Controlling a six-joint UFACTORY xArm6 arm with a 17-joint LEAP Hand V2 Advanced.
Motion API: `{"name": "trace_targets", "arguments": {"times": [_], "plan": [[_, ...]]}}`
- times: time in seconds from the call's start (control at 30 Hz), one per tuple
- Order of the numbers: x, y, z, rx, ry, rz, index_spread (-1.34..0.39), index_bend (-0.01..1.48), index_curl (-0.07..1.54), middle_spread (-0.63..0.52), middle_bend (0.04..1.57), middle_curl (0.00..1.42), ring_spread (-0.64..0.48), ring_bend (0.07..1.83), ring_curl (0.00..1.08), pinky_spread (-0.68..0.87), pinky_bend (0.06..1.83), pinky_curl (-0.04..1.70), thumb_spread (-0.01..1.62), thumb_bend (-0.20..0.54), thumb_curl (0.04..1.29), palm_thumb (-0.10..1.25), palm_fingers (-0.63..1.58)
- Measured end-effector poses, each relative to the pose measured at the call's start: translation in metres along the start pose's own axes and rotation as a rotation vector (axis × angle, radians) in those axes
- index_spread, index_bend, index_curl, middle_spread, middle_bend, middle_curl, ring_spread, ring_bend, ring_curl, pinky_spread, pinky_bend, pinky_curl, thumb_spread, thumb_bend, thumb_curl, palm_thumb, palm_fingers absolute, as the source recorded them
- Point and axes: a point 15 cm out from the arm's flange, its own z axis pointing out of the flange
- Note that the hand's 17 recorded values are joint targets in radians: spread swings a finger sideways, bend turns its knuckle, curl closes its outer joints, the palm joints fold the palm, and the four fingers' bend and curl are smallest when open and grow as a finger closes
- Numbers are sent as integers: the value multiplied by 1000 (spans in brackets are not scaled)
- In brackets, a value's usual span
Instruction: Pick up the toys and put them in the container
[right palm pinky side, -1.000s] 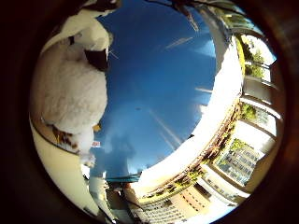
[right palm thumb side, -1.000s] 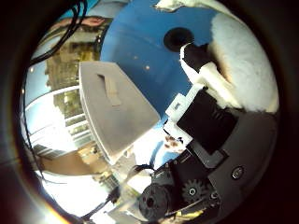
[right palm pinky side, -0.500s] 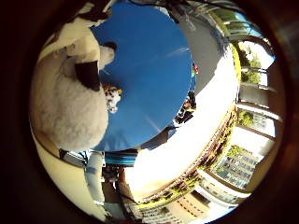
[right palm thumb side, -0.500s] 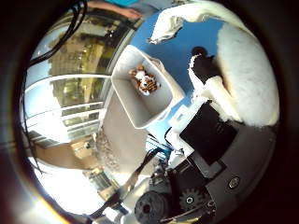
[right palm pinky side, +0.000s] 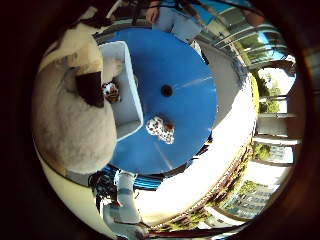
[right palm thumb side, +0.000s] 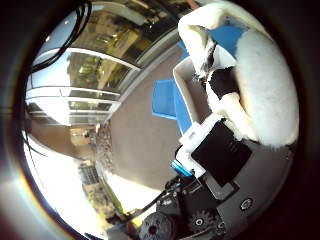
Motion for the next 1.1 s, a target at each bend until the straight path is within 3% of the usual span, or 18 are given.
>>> {"name": "trace_targets", "arguments": {"times": [0.2, 0.3, 0.33, 0.37, 0.43, 0.5, 0.7, 0.87, 1.1], "plan": [[-9, -36, 59, -31, 2, 44, -1198, 545, 1165, -226, 1278, 1074, -73, 1562, 765, 164, 1542, 869, 1183, -37, 657, 800, 809], [-8, -40, 78, -57, 2, 58, -1155, 545, 1163, -188, 1167, 990, -2, 1392, 692, 210, 1443, 823, 1196, -41, 623, 755, 774], [-8, -39, 82, -70, 2, 59, -1087, 443, 1150, -171, 999, 937, 44, 1317, 693, 236, 1469, 843, 1196, -46, 604, 721, 469], [-6, -39, 87, -81, 2, 58, -1013, 345, 1116, -136, 767, 858, 113, 1201, 670, 271, 1458, 844, 1195, -41, 590, 708, 22], [-2, -40, 97, -99, 0, 52, -919, 288, 1034, -70, 548, 716, 201, 943, 539, 331, 1321, 758, 1194, -34, 565, 694, -202], [3, -42, 104, -107, -2, 36, -817, 184, 945, -21, 377, 608, 250, 788, 426, 381, 1210, 674, 1183, -34, 543, 683, -210], [17, -42, 106, -110, -9, 12, -619, 89, 722, 55, 197, 480, 307, 637, 335, 459, 1052, 556, 1152, -31, 505, 674, -129], [43, -23, 80, -127, -12, 40, -519, 115, 571, 85, 169, 421, 321, 576, 312, 492, 977, 496, 1142, -28, 484, 677, -80], [114, 59, 8, -201, 18, 113, -349, 124, 423, 127, 198, 395, 317, 555, 306, 504, 891, 429, 1130, -30, 460, 666, -7]]}}
